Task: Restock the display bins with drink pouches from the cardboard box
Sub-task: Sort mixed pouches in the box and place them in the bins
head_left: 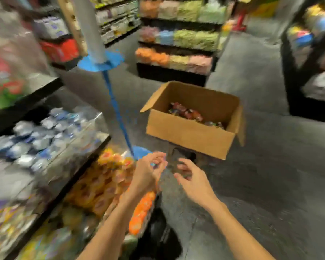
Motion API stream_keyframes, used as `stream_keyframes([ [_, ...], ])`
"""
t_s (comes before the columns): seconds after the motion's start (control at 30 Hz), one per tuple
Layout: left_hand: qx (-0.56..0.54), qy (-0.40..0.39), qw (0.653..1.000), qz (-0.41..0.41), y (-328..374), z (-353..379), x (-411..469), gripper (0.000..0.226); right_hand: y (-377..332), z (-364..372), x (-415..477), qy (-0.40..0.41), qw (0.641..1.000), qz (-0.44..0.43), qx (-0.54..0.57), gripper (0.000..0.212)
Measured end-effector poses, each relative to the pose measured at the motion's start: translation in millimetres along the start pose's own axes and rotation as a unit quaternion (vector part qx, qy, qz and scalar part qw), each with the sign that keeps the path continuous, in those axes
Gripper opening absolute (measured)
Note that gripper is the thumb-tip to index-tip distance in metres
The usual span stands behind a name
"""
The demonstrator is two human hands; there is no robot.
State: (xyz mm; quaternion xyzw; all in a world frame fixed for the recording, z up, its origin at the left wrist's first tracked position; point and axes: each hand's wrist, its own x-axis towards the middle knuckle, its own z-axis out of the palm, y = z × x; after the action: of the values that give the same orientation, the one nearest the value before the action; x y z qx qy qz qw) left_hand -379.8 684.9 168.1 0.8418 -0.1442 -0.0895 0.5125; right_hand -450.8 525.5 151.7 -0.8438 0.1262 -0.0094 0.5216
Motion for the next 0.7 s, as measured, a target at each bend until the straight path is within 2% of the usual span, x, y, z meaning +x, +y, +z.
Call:
stream_keyframes([
  [0.07, -0.002, -0.044, 0.999, 0.013, 10, 38, 55, 0.02, 19, -41, 27, 0.017, 0.999, 0.045, -0.001, 0.055],
  [0.17, -0.026, -0.097, 0.995, -0.015, 18, 89, 136, 0.023, 42, -89, 75, 0.037, 0.995, 0.09, -0.004, 0.056],
  [0.27, -0.043, -0.123, 0.99, -0.045, 12, 134, 217, 0.017, 66, -119, 133, 0.047, 0.992, 0.121, -0.009, 0.044],
  [0.4, 0.004, -0.14, 0.989, -0.04, -23, 189, 332, 0.015, 108, -144, 227, 0.059, 0.986, 0.158, 0.009, 0.018],
  [0.5, 0.033, -0.147, 0.987, -0.059, -51, 223, 401, 0.017, 138, -150, 289, 0.082, 0.975, 0.203, 0.027, 0.012],
  [0.6, 0.028, -0.18, 0.973, -0.145, -87, 254, 457, 0.012, 170, -155, 353, 0.078, 0.965, 0.245, 0.044, 0.007],
  [0.7, -0.007, -0.222, 0.931, -0.289, -138, 285, 499, 0.017, 200, -157, 408, 0.059, 0.951, 0.3, 0.041, 0.006],
])
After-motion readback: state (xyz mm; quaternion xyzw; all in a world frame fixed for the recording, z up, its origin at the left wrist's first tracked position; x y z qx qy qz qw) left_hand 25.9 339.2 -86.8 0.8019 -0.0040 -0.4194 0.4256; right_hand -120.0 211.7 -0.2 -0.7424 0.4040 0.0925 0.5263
